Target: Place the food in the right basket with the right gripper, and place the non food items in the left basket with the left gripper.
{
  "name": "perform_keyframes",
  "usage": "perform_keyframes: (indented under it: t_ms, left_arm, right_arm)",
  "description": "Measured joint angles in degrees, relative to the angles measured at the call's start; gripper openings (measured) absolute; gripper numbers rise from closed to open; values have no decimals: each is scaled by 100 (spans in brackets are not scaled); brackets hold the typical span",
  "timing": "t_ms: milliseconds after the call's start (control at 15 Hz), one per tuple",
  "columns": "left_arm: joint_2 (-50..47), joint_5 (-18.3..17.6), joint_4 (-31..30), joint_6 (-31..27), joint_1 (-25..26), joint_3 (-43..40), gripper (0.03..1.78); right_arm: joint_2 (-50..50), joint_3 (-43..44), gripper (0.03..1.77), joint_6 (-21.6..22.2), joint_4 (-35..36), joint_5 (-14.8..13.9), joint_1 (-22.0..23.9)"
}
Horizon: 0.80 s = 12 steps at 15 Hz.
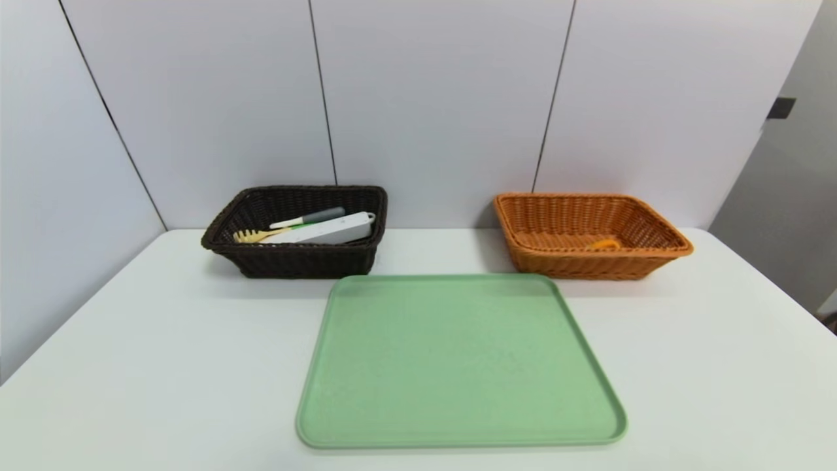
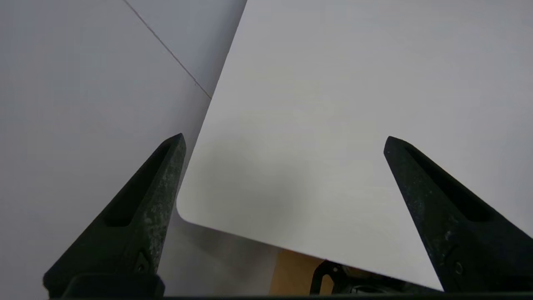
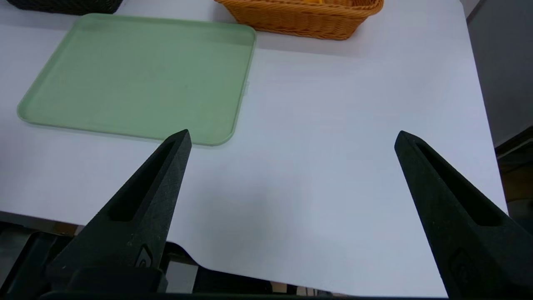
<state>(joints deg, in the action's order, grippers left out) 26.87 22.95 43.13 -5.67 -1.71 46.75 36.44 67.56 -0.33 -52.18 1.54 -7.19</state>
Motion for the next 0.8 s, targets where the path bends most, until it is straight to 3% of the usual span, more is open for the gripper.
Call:
perform_keyframes:
  t_ms: [267,800]
  left_arm:
    - [-830,-41,135,-343,171,-494,169]
    - [-1755,-262,133,-500,187,-1178,169]
  right_arm:
    - [-546,-207,169,6,-378,-6,45]
    - [-1723,-519,169,15,-1358,-24,288]
